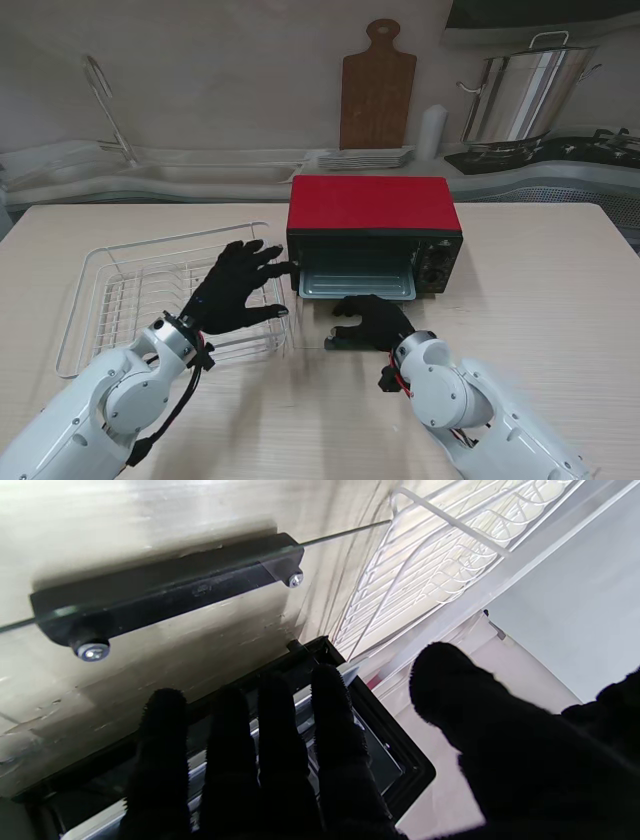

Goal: Slide the trays into the oven

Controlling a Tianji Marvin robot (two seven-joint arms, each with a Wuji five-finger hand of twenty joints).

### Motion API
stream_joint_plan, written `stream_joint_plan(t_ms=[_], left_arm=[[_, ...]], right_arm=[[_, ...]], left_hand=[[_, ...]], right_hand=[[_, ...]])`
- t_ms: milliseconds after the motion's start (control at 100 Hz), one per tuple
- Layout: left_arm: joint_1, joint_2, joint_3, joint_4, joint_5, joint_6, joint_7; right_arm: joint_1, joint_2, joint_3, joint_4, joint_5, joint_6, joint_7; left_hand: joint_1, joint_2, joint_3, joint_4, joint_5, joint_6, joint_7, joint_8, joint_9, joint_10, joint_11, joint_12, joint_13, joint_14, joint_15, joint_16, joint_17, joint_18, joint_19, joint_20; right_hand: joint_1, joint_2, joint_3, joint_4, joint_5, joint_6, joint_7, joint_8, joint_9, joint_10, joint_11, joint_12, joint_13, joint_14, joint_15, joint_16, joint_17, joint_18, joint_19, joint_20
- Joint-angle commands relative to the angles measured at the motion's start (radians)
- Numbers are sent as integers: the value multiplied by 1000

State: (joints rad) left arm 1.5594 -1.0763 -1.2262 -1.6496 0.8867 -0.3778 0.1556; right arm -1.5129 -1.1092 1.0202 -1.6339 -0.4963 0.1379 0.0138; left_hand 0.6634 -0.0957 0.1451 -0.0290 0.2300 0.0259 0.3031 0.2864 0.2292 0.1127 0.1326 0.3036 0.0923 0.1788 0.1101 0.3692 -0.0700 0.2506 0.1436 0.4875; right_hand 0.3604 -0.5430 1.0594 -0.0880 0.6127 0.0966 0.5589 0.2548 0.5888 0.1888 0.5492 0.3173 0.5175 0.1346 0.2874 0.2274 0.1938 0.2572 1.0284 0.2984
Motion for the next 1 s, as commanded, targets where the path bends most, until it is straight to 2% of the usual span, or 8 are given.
stream_joint_plan(t_ms=[0, 230, 520, 990], left_arm=[[9, -6, -3, -6, 1, -2, -12], [15, -7, -7, -7, 5, -1, -4], [19, -7, -11, -6, 7, 1, 0], [18, -6, -11, -5, 9, 4, -1]], right_arm=[[9, -13, -16, 14, -1, 7, 12], [64, -22, -71, 68, -33, 43, -17], [93, -48, -99, 122, -45, 44, -122], [191, -93, -160, 227, 8, 91, -205]], left_hand=[[-2, 20, 0, 38, -14, 17, 2, 12, 4, 2, -5, 11, -5, -3, -6, 2, -10, 6, -49, -14], [-4, 20, 0, 38, -15, 17, 2, 12, 4, 2, -5, 11, -5, -3, -6, 2, -10, 5, -49, -14], [-3, 18, 2, 38, -14, 18, 3, 12, 4, 2, -5, 11, -5, -2, -6, 2, -9, 6, -49, -15], [-4, 18, 3, 37, -14, 17, 2, 11, 4, 2, -5, 11, -5, -2, -6, 2, -10, 6, -49, -15]], right_hand=[[-59, 24, 8, 37, 3, 9, -17, -15, -29, -26, -13, -17, -34, -31, -24, -13, -19, -33, -20, -10], [-72, 48, -16, 43, -28, 28, -58, -41, -70, -18, -54, -34, -61, -38, -68, -37, -48, -55, -53, -27], [-78, 42, -5, 46, -43, 23, -45, -46, -79, -23, -37, -26, -56, -38, -66, -38, -44, -63, -49, -27], [-78, 32, 13, 45, -44, 18, -13, -51, -69, -25, -19, -20, -44, -37, -42, -25, -30, -57, -29, -18]])
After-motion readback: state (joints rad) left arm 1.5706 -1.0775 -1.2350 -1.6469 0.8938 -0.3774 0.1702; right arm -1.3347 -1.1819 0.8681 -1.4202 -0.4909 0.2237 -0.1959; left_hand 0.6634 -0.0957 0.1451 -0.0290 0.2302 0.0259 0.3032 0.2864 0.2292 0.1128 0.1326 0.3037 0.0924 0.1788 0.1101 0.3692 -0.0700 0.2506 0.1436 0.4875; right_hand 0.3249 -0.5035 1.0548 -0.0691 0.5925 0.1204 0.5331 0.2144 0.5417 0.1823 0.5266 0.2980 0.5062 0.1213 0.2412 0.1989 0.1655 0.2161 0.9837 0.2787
